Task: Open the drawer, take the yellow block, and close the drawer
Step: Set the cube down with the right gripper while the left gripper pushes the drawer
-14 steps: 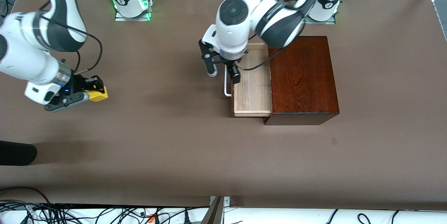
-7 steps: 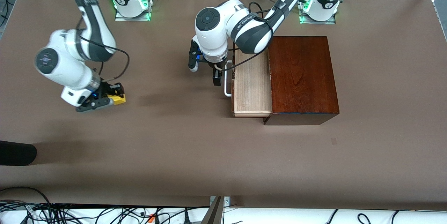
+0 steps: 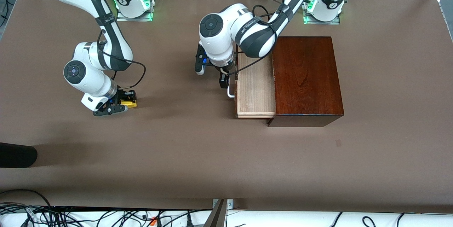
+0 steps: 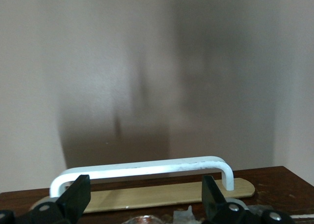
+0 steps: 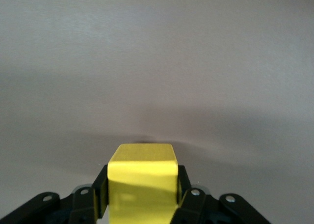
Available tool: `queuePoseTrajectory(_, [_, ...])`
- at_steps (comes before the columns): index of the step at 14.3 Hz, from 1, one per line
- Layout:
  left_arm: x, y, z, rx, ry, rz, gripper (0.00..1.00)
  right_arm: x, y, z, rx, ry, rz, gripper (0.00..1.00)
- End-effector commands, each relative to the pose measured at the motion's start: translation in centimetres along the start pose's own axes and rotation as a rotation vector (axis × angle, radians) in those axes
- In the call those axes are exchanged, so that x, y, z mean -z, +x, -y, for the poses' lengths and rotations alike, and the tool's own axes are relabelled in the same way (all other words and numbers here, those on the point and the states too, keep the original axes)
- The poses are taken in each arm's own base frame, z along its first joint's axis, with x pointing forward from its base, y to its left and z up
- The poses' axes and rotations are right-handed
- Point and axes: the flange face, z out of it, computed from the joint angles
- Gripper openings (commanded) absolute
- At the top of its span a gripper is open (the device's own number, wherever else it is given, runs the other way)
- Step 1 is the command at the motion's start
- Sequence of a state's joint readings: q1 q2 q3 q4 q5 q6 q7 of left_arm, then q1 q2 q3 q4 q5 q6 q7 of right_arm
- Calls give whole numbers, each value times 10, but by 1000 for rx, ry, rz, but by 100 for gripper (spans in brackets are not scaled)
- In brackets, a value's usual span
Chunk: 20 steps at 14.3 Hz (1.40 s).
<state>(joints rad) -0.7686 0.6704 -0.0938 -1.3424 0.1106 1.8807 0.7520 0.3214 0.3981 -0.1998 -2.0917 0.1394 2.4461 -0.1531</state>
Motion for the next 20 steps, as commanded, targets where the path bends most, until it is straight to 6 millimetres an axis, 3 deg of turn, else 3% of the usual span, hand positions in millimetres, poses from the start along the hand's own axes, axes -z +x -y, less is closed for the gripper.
queuePoseTrajectory(1, [-8, -3, -4, -3, -6, 34, 100, -8, -3, -10, -39, -5, 1, 7])
queuePoseTrajectory(2, [-10, -3, -5, 10, -9, 39, 100, -9, -3, -11, -40, -5, 2, 10])
queuePoseTrajectory(5, [-10, -18, 2, 31, -30, 69, 100, -13, -3, -11, -43, -6, 10, 34])
queuePoseTrajectory(6, [-11, -24, 5, 40, -39, 78, 100, -9, -1, -11, -44, -5, 7, 50])
queuePoseTrajectory(8, [-8, -38, 14, 57, -44, 98, 100, 17, 6, -9, -30, -2, -23, 100])
queuePoseTrajectory(13, [-9, -65, 29, 95, -71, 129, 100, 135, 22, -6, 19, -4, -16, 100])
queuePoseTrajectory(16, [-6, -90, 42, 117, -77, 165, 100, 214, 16, -28, 1, 8, -77, 100])
queuePoseTrajectory(20, [-5, -116, 54, 153, -102, 187, 100, 293, -7, -25, -14, 36, -48, 100])
